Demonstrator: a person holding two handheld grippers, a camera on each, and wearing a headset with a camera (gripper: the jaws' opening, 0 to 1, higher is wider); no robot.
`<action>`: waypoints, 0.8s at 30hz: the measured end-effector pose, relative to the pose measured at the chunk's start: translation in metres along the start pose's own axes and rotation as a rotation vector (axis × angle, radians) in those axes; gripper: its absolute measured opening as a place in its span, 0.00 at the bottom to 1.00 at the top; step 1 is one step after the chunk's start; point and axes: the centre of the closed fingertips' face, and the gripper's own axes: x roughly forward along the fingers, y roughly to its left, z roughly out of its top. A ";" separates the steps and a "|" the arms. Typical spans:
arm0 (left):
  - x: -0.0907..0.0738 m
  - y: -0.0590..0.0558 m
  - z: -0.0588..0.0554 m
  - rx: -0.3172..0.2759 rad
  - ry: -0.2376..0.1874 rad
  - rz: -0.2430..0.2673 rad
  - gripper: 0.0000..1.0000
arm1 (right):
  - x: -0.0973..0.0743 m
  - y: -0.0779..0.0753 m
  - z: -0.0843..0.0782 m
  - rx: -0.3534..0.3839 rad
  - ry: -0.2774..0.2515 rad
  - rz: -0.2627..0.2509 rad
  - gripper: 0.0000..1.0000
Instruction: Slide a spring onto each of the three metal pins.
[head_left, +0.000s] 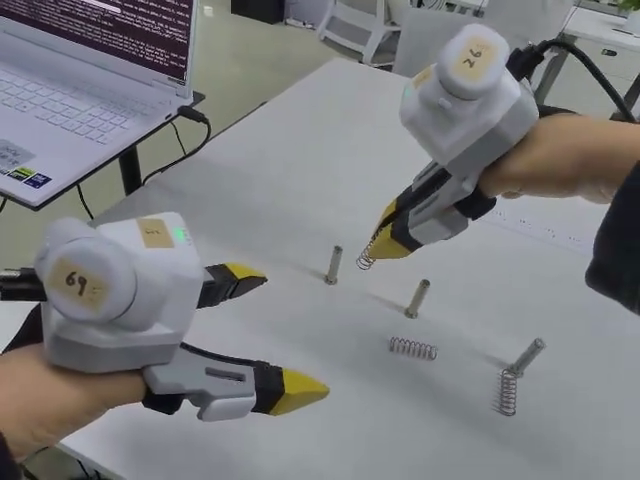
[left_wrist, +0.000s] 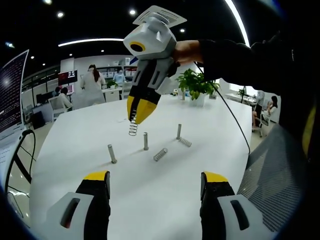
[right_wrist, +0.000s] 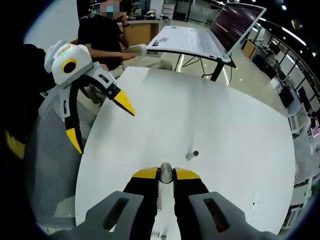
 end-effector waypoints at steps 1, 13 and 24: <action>0.000 0.000 0.000 -0.001 0.001 0.001 0.70 | 0.001 -0.002 0.001 0.002 -0.004 -0.002 0.08; 0.001 0.000 -0.004 -0.005 0.009 0.004 0.70 | 0.016 -0.037 0.009 0.018 -0.014 -0.041 0.08; 0.001 -0.001 -0.008 0.000 0.019 0.005 0.69 | 0.037 -0.059 0.007 0.037 0.005 -0.058 0.08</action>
